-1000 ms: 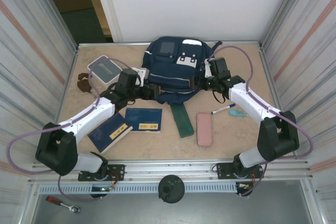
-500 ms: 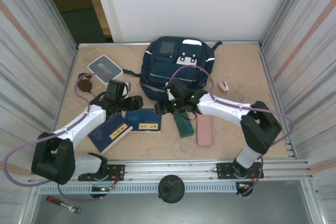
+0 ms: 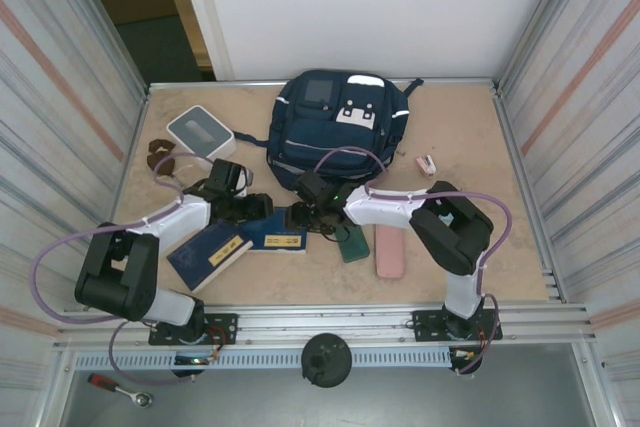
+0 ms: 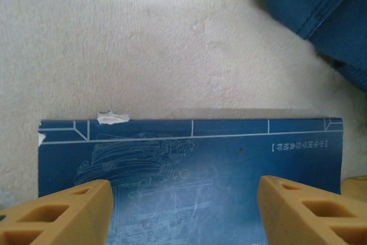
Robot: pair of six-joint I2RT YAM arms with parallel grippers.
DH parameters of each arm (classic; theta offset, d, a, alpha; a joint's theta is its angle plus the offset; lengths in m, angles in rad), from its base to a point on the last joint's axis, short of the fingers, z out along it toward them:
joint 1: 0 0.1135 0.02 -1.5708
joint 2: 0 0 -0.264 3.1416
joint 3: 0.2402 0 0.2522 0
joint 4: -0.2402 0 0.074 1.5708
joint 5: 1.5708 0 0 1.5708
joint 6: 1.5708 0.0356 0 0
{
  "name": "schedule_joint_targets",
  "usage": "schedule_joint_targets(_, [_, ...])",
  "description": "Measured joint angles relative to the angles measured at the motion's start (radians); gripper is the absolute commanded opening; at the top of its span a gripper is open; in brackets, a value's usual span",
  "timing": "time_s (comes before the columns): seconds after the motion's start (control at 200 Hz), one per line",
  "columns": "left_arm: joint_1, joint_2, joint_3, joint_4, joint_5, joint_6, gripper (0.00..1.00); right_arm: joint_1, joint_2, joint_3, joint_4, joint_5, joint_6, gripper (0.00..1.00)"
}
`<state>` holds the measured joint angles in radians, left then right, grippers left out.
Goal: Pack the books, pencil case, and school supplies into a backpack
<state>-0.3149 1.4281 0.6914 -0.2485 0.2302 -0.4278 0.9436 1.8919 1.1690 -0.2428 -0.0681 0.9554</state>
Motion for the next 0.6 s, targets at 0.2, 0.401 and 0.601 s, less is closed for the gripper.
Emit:
schedule_joint_targets(0.2, [0.005,-0.004,-0.047,0.068,0.013,-0.016,0.61,0.019,0.015,-0.001,0.029,0.042,0.068,0.46])
schedule_joint_targets(0.401, [0.016,-0.008,-0.072,0.128,0.007,-0.018,0.6,0.016,0.019,-0.014,0.04,0.076,0.115,0.16])
schedule_joint_targets(0.601, [0.021,-0.009,-0.085,0.171,-0.014,-0.018,0.59,0.011,0.019,-0.016,0.069,0.11,0.133,0.0])
